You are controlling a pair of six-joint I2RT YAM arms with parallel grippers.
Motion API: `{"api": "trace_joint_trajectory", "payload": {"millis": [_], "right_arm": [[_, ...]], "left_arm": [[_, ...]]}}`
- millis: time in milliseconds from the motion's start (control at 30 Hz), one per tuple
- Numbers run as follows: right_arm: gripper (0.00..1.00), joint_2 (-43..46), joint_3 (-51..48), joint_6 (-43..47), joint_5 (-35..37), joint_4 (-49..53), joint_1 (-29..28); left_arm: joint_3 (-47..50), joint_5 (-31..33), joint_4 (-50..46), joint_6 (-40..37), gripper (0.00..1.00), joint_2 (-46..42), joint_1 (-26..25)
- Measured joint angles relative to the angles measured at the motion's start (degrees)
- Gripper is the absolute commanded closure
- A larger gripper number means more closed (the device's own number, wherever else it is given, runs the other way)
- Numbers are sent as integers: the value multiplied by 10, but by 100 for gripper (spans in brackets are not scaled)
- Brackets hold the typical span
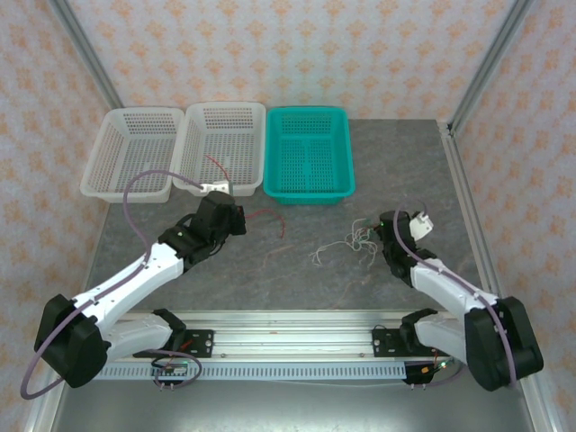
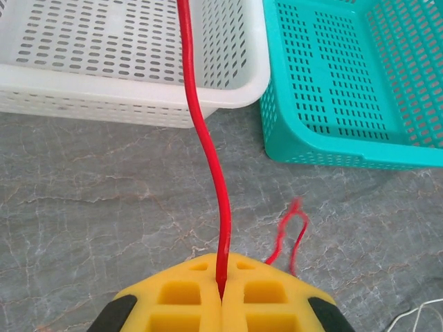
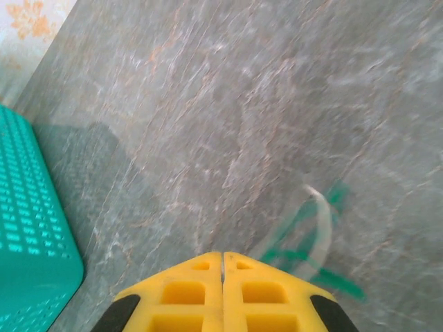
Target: Untangle the cables
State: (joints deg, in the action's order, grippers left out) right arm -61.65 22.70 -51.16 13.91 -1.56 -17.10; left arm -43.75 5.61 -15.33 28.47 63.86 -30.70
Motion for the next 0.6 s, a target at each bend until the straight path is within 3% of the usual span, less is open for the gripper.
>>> {"api": "trace_joint_trajectory", "payload": {"millis": [233,267,367,400,500,600], "right_arm": [[100,28,-6,38,-23,8,17],[92,25,-5,48,-37,6,17],[50,18,5,79,-94,7,17],[41,19,11,84,-109,8,17],[24,37,38,93,-131,27,17],[16,88,61,103,-133,42,17]], "left_arm": [[6,-31,1,-8,100,0,0],[5,-44,4,-14,100,0,0],[-3,-101,5,-34,100,0,0],[-12,-125,5,-41,100,0,0],[-77,-192,2,-55,100,11,0],[-162,-222,10,-67,100,32,0]]}}
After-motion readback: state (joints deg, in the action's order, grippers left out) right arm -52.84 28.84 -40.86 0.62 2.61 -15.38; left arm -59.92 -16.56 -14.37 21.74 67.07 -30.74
